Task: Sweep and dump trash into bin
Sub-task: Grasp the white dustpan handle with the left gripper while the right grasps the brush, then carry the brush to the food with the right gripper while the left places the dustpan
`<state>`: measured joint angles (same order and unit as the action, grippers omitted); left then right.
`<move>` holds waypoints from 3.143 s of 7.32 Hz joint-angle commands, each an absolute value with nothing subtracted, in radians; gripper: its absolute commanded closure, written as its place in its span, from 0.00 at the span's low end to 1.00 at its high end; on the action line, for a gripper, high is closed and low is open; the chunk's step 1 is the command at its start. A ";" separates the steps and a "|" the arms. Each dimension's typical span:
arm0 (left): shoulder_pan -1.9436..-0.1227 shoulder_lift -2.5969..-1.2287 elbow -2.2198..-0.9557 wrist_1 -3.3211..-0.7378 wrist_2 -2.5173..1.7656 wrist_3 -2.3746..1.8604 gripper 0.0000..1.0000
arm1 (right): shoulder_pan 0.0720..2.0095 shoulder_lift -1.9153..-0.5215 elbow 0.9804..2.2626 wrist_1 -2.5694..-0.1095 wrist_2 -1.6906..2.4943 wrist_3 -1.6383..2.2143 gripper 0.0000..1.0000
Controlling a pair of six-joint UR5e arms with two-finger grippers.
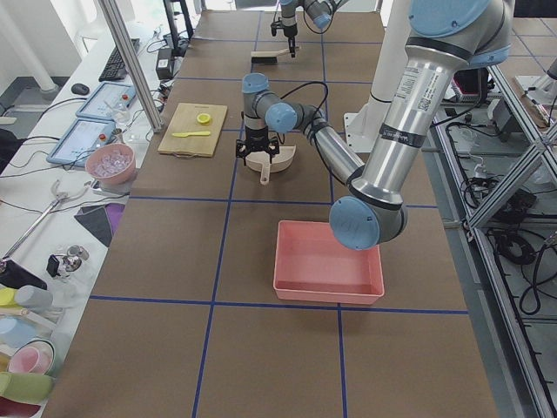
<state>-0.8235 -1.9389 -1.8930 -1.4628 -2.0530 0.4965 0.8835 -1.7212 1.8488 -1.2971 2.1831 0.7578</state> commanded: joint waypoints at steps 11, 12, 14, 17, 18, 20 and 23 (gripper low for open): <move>-0.698 -1.963 -1.715 -1.664 -1.999 0.496 0.42 | 1.006 -1.719 1.983 -1.310 2.277 0.586 1.00; -0.701 -1.960 -1.736 -1.660 -2.003 0.495 0.39 | 1.064 -1.720 1.990 -1.313 2.313 0.592 1.00; -0.703 -1.956 -1.753 -1.657 -2.005 0.495 0.39 | 1.129 -1.717 1.996 -1.336 2.344 0.595 1.00; -0.698 -1.953 -1.744 -1.654 -2.002 0.495 0.39 | 1.212 -1.686 2.017 -1.323 2.466 0.589 1.00; -0.696 -1.953 -1.741 -1.654 -2.000 0.497 0.39 | 1.207 -1.674 2.022 -1.283 2.473 0.597 1.00; -0.696 -1.951 -1.741 -1.655 -2.002 0.499 0.61 | 1.177 -1.661 2.026 -1.220 2.619 0.664 1.00; -0.706 -1.945 -1.756 -1.628 -2.019 0.506 1.00 | 1.042 -1.640 2.017 -0.945 2.600 1.183 1.00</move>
